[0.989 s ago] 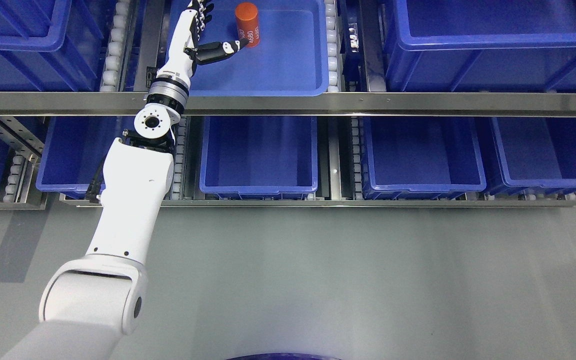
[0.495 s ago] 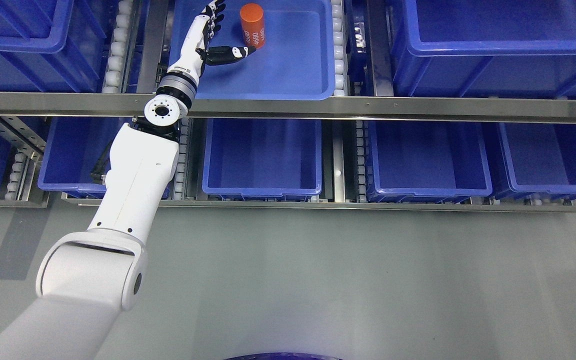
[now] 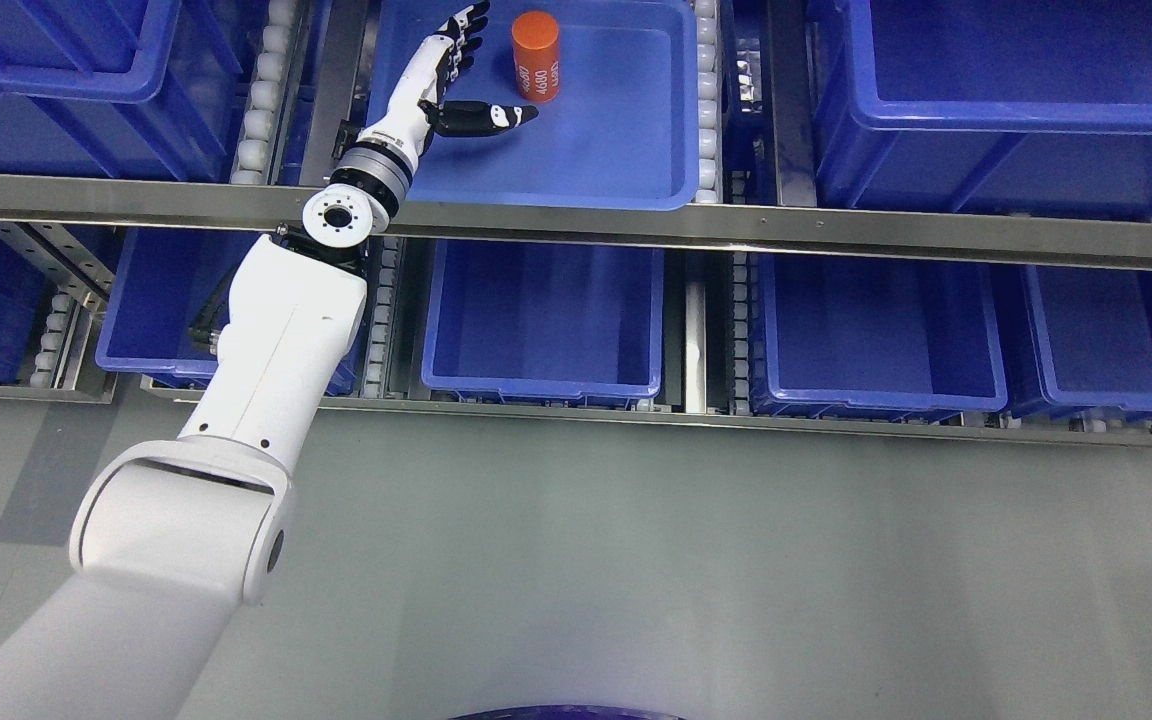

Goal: Grab orange capacitor from left shelf to right desk
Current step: 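Reach the left hand toward the orange container in the blue bin, then close the left hand fingers around the orange container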

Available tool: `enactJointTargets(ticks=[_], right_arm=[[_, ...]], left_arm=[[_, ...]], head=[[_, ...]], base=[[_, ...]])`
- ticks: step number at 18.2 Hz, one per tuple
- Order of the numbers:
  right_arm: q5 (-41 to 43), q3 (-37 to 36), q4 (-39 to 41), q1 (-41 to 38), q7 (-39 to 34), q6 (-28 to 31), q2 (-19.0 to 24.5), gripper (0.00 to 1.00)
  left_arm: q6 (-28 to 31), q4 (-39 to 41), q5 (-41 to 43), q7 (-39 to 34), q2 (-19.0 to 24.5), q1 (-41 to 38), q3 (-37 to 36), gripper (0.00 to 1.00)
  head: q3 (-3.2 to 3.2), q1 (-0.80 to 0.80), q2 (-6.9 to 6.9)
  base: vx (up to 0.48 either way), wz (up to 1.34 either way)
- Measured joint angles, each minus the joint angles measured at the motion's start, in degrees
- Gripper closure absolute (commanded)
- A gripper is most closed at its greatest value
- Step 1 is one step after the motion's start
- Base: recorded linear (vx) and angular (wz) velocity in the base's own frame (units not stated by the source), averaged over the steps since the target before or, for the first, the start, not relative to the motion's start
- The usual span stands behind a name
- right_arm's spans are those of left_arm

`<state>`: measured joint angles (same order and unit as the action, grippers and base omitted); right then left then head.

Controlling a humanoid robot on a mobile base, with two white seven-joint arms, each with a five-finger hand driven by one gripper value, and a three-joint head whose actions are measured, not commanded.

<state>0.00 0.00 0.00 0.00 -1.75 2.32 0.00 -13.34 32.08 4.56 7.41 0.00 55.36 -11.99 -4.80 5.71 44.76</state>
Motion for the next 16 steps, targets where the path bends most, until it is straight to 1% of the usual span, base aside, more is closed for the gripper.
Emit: enactJointTargets(ticks=[8, 12, 16], right_arm=[[0.0, 0.0, 0.0, 0.0, 0.0, 0.0, 0.0, 0.00], [0.0, 0.0, 0.0, 0.0, 0.0, 0.0, 0.0, 0.00], [0.0, 0.0, 0.0, 0.0, 0.0, 0.0, 0.0, 0.00]], left_arm=[[-0.5, -1.4, -0.6, 1.2, 0.0, 1.0, -2.8, 0.02], [-2.3, -1.7, -0.8, 1.2, 0.0, 1.1, -4.0, 0.03], [-2.7, -1.9, -0.8, 1.2, 0.0, 1.4, -5.0, 0.08]], head=[[0.00, 0.00, 0.00], [0.00, 0.00, 0.00], [0.00, 0.00, 0.00]], base=[[0.004, 0.01], [0.003, -0.01], [0.013, 0.03]])
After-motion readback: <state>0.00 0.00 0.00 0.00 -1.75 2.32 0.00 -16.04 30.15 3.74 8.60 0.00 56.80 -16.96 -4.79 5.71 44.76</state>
